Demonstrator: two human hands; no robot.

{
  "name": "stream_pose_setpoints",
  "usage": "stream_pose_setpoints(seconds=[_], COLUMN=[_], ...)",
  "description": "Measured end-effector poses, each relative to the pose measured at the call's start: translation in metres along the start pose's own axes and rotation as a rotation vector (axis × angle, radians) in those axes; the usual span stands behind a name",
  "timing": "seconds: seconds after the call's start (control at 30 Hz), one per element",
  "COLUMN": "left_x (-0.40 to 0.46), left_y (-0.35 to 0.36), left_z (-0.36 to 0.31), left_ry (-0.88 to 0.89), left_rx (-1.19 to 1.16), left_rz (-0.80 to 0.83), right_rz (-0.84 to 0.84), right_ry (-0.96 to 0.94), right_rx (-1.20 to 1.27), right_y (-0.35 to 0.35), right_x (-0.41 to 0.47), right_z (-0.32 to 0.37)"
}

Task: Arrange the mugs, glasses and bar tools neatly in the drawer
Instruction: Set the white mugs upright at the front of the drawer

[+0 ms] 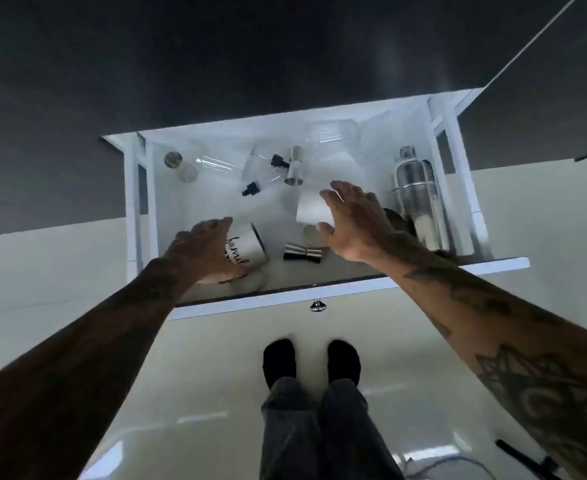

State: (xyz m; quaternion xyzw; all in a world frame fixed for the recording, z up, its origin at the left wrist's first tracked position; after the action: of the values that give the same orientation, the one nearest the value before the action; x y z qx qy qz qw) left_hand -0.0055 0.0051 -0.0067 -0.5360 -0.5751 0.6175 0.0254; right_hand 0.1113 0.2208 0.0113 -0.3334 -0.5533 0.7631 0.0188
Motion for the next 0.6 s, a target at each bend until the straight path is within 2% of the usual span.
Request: stream_pose_setpoints(seconds=[0.1,0.2,0.27,0.33,0.4,0.5,0.6], left_x=[0.008,0.006,0.002,-0.002,-0.007,-0.008,-0.005], left_y=[0.017,0.030,0.031,0.030,0.023,0.000,-0.035], left_z=[0.012,0.022,0.025,0.028,0.028,0.024,0.018], left_ry=[-0.032,0.000,0.033,0.063,0.083,0.101,0.087], left_rx=[-0.020,-0.093,-0.149,-0.200,-0.224,-0.220,-0.253], left_rz=[0.050,-0.065,-0.122,-0.150,-0.169,-0.171,-0.141], right_rz=[-0.033,-0.009,-0.060,-0.159,-0.221,-0.098,0.004], right_ry=[0.053,0.059,0.060,0.013,-0.128,-0.364,-0.368], right_rx=[-0.013,-0.018,-0.007,0.030,0.081,0.082,0.124], right_y=[0.006,0.012,0.016,0.017,0.016,0.023,0.040], right_x=[0.016,0.022,0.019,0.013,0.005,-0.006,-0.001], right_z=[-0.010,-0.011,-0.008,-0.001,0.019,0.062,0.092])
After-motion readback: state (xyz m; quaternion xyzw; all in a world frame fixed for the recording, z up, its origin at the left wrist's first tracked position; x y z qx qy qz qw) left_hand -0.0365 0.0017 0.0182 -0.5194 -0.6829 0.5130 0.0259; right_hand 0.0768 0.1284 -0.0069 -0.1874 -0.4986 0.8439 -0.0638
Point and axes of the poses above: each hand's wrist, its own x-axis towards the middle knuckle, its own y-axis out of the palm, z = x × y, the point moved 1 cm from there along x, towards the middle knuckle, and after that the axes turned 11 degrees about y, right-handed, at the moved point
